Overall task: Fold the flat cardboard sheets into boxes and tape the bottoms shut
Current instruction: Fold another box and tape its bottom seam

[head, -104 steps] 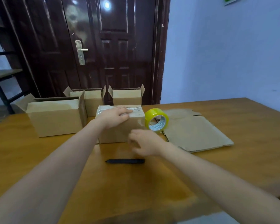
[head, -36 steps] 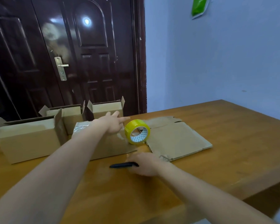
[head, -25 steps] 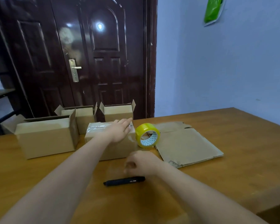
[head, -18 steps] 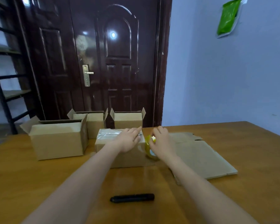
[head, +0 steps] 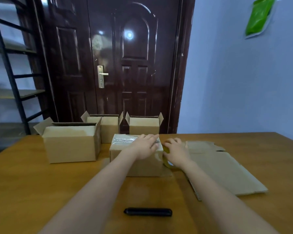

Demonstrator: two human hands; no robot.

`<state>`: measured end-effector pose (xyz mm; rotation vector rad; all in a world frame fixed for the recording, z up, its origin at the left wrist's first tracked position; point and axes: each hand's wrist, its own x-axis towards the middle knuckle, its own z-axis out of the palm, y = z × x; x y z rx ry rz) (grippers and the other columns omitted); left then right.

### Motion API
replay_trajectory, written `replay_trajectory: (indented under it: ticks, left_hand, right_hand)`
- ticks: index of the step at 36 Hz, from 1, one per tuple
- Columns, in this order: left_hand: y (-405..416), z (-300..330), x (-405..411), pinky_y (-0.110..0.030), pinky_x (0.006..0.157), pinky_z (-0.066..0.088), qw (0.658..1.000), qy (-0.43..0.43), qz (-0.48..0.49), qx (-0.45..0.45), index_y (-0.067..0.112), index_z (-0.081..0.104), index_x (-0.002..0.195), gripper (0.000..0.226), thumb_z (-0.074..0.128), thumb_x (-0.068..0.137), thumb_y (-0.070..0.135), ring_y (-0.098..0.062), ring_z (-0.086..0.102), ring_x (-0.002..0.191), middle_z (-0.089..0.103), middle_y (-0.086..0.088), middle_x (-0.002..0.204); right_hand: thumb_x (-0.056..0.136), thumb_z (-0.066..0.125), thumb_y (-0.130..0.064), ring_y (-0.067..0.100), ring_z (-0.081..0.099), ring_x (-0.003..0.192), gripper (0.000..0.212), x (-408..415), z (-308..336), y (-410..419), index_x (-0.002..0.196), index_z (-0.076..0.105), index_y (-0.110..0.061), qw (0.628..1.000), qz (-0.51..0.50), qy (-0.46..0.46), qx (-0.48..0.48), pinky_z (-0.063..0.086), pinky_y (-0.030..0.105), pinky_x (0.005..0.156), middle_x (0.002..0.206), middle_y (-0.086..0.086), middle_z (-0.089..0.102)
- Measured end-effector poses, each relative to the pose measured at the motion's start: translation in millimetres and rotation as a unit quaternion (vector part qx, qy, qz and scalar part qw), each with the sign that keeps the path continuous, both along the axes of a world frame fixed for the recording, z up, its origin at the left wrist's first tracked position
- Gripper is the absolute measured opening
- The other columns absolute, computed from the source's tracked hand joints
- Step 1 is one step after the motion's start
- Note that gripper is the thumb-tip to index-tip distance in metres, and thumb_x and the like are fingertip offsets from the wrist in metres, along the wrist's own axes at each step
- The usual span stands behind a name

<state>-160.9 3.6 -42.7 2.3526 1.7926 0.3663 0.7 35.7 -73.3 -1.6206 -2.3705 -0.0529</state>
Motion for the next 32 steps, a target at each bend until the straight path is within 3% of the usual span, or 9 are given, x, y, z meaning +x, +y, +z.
replay_trajectory:
  ticks: [5, 12, 19, 23, 28, 32]
  left_hand:
    - [0, -2, -2, -0.039, 0.115, 0.020, 1.000, -0.003, -0.001, 0.001, 0.024, 0.016, 0.152, 0.053, 0.027, 0.102, 0.038, -0.021, 0.019, 0.141, 0.023, 0.002, 0.156]
    - [-8, 1, -2, -0.035, 0.114, 0.017, 1.000, 0.009, -0.023, 0.011, 0.032, 0.027, 0.149, 0.045, 0.023, 0.104, 0.035, -0.020, 0.019, 0.139, 0.024, 0.009, 0.155]
    - [-4, 3, 1, -0.036, 0.109, 0.026, 0.999, 0.033, -0.023, 0.006, 0.042, 0.039, 0.140, 0.040, 0.025, 0.103, 0.034, -0.023, 0.027, 0.125, 0.031, 0.004, 0.145]
    - [-1, 11, 7, -0.039, 0.107, 0.032, 0.998, 0.068, -0.015, 0.001, 0.040, 0.041, 0.138, 0.040, 0.025, 0.102, 0.034, -0.026, 0.029, 0.122, 0.032, 0.000, 0.141]
    - [-1, 14, 15, -0.041, 0.102, 0.035, 0.996, 0.085, -0.002, 0.003, 0.037, 0.043, 0.134, 0.037, 0.026, 0.101, 0.036, -0.027, 0.030, 0.121, 0.033, -0.003, 0.138]
    - [0, 13, 15, -0.039, 0.099, 0.037, 0.996, 0.087, 0.003, 0.012, 0.034, 0.046, 0.132, 0.036, 0.027, 0.101, 0.036, -0.026, 0.032, 0.119, 0.035, -0.003, 0.136]
  right_hand:
    - [0.093, 0.054, -0.028, 0.018, 0.025, 0.140, 0.047, -6, -6, -4, 0.138, 0.042, -0.028, 0.998, -0.009, 0.044, 0.035, 0.012, 0.054, 0.114, 0.145, -0.008, 0.044]
    - [0.091, 0.055, -0.026, 0.016, 0.035, 0.133, 0.011, 0, -9, 1, 0.101, 0.059, -0.024, 0.989, -0.019, 0.140, 0.044, 0.021, 0.046, 0.107, 0.125, -0.008, 0.058]
    - [0.092, 0.056, -0.031, 0.015, 0.040, 0.128, 0.013, 6, -9, 9, 0.100, 0.063, -0.024, 0.979, -0.034, 0.198, 0.017, 0.026, 0.044, 0.104, 0.124, -0.006, 0.058]
    - [0.093, 0.055, -0.032, 0.016, 0.042, 0.125, 0.024, 8, -5, 10, 0.114, 0.062, -0.023, 0.977, -0.032, 0.209, -0.007, 0.027, 0.044, 0.105, 0.123, -0.004, 0.056]
    - [0.092, 0.058, -0.032, 0.016, 0.042, 0.126, 0.006, 12, -8, 15, 0.087, 0.060, -0.028, 0.972, -0.027, 0.231, -0.019, 0.025, 0.046, 0.105, 0.129, -0.007, 0.055]
    - [0.091, 0.058, -0.030, 0.017, 0.044, 0.122, 0.009, 11, -6, 19, 0.089, 0.063, -0.023, 0.974, -0.025, 0.226, -0.027, 0.029, 0.046, 0.104, 0.126, -0.006, 0.057]
